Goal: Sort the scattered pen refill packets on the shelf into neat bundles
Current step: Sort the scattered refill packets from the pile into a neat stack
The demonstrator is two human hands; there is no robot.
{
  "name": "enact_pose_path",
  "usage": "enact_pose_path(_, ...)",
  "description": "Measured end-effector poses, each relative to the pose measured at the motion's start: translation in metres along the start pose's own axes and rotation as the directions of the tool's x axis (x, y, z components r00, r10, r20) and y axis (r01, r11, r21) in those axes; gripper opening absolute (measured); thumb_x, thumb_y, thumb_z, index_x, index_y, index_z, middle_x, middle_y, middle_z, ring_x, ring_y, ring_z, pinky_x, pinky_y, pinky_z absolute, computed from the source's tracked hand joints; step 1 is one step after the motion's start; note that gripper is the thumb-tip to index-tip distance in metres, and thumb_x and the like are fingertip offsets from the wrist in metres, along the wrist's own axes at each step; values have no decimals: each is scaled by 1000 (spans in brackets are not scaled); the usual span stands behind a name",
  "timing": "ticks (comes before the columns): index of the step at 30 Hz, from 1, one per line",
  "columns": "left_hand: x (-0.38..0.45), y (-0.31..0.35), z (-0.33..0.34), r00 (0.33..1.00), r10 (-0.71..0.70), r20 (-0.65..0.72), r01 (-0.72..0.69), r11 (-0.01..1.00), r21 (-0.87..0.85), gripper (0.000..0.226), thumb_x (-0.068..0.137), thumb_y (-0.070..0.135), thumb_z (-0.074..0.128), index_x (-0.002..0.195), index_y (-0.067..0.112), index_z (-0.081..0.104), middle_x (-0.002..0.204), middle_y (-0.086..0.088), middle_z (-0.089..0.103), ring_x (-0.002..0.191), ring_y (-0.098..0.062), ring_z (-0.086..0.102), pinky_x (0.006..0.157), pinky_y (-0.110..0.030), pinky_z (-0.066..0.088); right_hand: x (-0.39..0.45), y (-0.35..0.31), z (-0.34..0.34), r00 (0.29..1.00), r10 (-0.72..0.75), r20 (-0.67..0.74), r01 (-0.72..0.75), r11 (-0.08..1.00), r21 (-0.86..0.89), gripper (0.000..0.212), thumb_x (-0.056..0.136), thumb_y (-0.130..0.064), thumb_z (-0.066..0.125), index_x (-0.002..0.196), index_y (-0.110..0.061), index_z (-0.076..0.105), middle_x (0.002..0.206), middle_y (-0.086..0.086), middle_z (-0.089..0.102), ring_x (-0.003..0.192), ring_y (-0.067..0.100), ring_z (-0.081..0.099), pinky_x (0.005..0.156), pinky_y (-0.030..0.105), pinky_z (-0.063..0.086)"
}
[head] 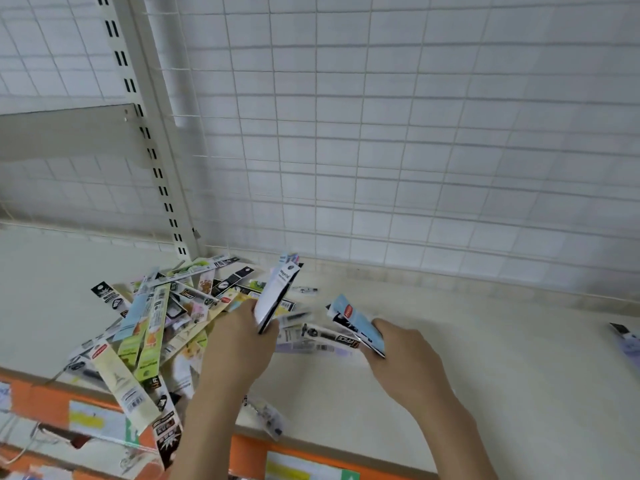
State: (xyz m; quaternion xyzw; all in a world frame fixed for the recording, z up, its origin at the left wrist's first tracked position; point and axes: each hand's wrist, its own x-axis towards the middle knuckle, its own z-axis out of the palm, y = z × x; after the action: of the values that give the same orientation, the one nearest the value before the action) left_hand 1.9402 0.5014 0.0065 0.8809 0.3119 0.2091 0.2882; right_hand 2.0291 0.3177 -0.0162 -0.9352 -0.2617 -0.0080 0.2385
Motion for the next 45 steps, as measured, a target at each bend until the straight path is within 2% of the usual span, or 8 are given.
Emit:
enact_pose_path(11, 9, 34, 52, 974, 29, 224, -49, 995, 87, 21, 82, 34, 60, 86, 17, 48, 81, -3, 56, 78, -26, 51, 65, -30, 39, -20, 46, -42, 939, 295, -176, -232, 923, 308, 26, 79, -42, 69, 72, -28, 49, 66, -6, 61, 62, 20, 57, 60, 35, 47)
enact_pose_path(15, 7, 45, 70, 958, 1, 286, -32, 994, 102, 27, 76, 30, 65, 94, 17, 49, 87, -3, 59, 87, -27, 58, 71, -33, 47, -23, 57, -46, 920, 355, -165, -296, 907, 299, 21, 83, -25, 65, 94, -20, 48, 73, -4, 57, 66, 22, 57, 66, 39, 51)
enact_pose_path(19, 5, 46, 83, 958, 27, 287, -83, 979, 185, 23, 82, 29, 56, 100, 15, 54, 101, -6, 66, 99, -30, 62, 77, -35, 49, -24, 60, -49, 913, 391, -115, -328, 872, 363, 55, 85, -24, 65, 133, -24, 38, 92, -5, 59, 80, 22, 61, 67, 33, 46)
enact_pose_path(21, 4, 47, 85, 961, 26, 276, -87, 974, 210, 20, 84, 29, 56, 99, 16, 56, 102, -6, 66, 100, -29, 62, 75, -33, 46, -24, 61, -49, 917, 386, -97, -332, 876, 350, 46, 84, -25, 65, 126, -26, 47, 89, -6, 60, 81, 21, 61, 68, 33, 46)
enact_pose_path(23, 3, 50, 86, 967, 31, 253, -91, 968, 232, 10, 86, 28, 55, 91, 19, 55, 101, -4, 67, 100, -28, 63, 70, -30, 42, -24, 62, -48, 918, 381, -114, -328, 887, 324, 11, 83, -25, 64, 86, -28, 54, 70, -6, 56, 67, 20, 57, 66, 36, 48)
enact_pose_path(25, 1, 51, 85, 969, 40, 243, -101, 965, 242, 5, 88, 26, 53, 87, 21, 53, 99, -4, 67, 98, -27, 63, 67, -28, 39, -25, 63, -46, 925, 363, -114, -312, 895, 320, 22, 83, -25, 63, 70, -21, 46, 60, -3, 49, 57, 18, 48, 59, 33, 44)
enact_pose_path(35, -25, 71, 57, 996, 53, 77, -53, 999, 4, 33, 84, 40, 60, 62, 19, 50, 58, 2, 55, 59, -19, 53, 49, -27, 35, -30, 66, -46, 954, 273, -122, -227, 927, 298, 10, 89, -28, 56, 86, -21, 51, 61, -5, 54, 48, 12, 50, 55, 32, 45)
enact_pose_path(45, -39, 56, 6, 991, -1, -135, -37, 958, -283, 14, 86, 14, 61, 91, 10, 49, 64, 2, 50, 55, -11, 47, 47, -22, 30, -28, 48, -34, 982, 170, -84, -147, 963, 227, 12, 93, -33, 49, 96, -22, 48, 64, -3, 55, 58, 21, 55, 54, 32, 42)
